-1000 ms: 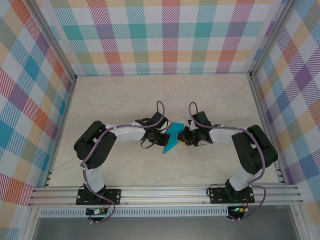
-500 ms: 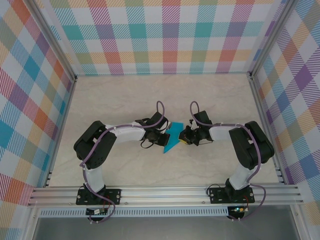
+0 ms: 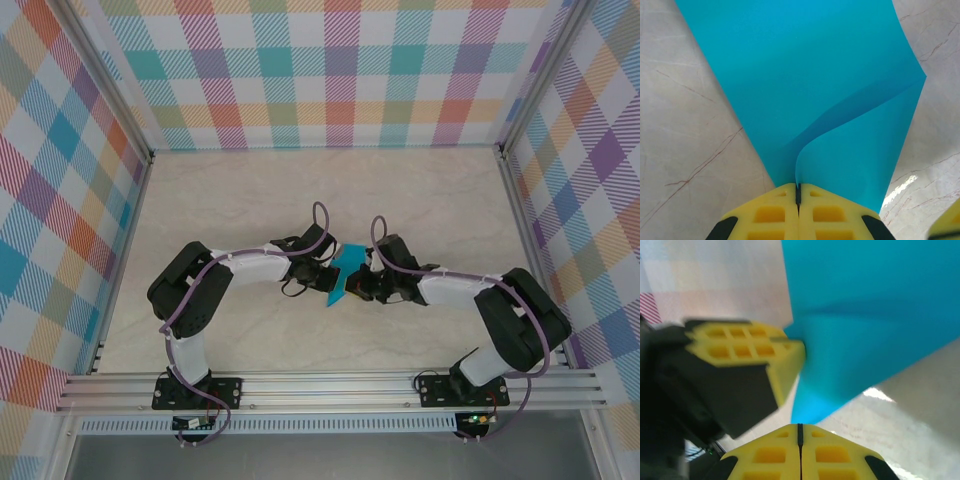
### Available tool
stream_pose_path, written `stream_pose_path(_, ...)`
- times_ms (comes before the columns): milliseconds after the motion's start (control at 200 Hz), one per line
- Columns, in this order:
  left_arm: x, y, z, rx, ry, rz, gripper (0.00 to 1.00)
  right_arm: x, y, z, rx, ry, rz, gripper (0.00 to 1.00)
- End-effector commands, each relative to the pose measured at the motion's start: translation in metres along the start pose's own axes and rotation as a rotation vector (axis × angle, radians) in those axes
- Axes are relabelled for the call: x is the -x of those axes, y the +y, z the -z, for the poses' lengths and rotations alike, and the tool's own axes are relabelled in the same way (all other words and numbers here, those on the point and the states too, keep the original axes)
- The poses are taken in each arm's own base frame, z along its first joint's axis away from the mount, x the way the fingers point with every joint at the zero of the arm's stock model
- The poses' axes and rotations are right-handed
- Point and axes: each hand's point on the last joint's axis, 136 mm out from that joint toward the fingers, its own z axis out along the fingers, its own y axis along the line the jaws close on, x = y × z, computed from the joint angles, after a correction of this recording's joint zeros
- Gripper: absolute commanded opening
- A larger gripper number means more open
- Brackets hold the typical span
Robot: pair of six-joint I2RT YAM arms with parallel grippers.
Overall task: Fold a paper plane with a square sheet of paper (pick it up from the middle)
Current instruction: Third fold the triangle at the center of the table.
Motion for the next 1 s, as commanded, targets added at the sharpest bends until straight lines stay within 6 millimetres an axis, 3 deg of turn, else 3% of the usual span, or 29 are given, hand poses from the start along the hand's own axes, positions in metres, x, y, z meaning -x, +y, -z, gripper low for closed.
stream_pose_path(0, -0.027, 0.022, -0.009, 0.079, 0.086, 0.032, 0.00, 0.002, 0.007, -0.007, 0.032, -0.058, -0.021, 0.05)
stream_pose_path(555, -0.031, 0.020, -0.010, 0.061, 0.100, 0.036, 0.00, 0.003, 0.013, -0.027, 0.058, -0.018, -0.026, 0.07)
stream_pose_path(820, -0.038, 0.022, -0.016, 0.060, 0.121, 0.043, 0.00, 0.003, 0.011, -0.014, 0.021, -0.051, -0.004, 0.08)
stream_pose_path(1000, -0.042, 0.023, -0.019, 0.056, 0.126, 0.047, 0.00, 0.006, 0.017, -0.019, 0.029, -0.034, 0.005, 0.08)
